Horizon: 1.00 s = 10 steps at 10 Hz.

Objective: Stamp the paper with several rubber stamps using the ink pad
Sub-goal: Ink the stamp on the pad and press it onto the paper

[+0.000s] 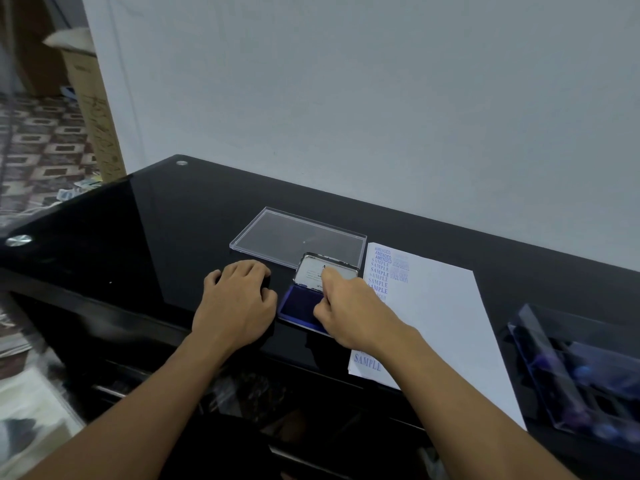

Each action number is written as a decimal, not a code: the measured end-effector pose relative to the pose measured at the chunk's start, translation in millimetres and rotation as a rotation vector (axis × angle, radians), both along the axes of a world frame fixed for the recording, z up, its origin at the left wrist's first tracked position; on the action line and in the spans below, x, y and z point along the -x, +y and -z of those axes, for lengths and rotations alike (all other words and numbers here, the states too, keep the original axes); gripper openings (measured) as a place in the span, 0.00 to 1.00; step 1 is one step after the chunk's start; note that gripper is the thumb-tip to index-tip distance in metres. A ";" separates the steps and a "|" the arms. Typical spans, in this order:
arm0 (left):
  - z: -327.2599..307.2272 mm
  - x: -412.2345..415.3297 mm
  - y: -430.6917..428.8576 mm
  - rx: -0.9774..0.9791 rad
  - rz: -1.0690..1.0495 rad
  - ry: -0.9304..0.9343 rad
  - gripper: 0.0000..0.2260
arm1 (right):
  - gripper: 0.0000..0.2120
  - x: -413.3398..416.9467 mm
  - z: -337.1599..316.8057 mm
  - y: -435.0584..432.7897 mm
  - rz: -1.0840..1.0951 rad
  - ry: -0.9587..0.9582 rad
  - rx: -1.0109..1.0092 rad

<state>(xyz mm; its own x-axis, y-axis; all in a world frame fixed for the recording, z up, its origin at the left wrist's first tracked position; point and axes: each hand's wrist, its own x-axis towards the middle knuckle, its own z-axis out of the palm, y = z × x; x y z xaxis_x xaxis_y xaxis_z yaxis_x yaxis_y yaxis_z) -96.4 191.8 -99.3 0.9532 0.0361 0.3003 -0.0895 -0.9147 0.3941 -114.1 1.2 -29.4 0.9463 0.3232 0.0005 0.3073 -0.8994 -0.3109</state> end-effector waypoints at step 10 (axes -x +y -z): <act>-2.2 1.1 -2.3 -0.011 -0.018 0.010 0.13 | 0.12 4.2 0.7 4.0 0.056 -0.005 -0.061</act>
<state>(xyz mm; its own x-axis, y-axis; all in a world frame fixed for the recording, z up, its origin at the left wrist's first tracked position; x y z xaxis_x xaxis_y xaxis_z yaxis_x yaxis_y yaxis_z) -97.5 189.5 -97.2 0.9553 0.0502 0.2913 -0.0690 -0.9204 0.3849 -118.4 5.2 -30.1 0.9630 0.2685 0.0230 0.2583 -0.8949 -0.3639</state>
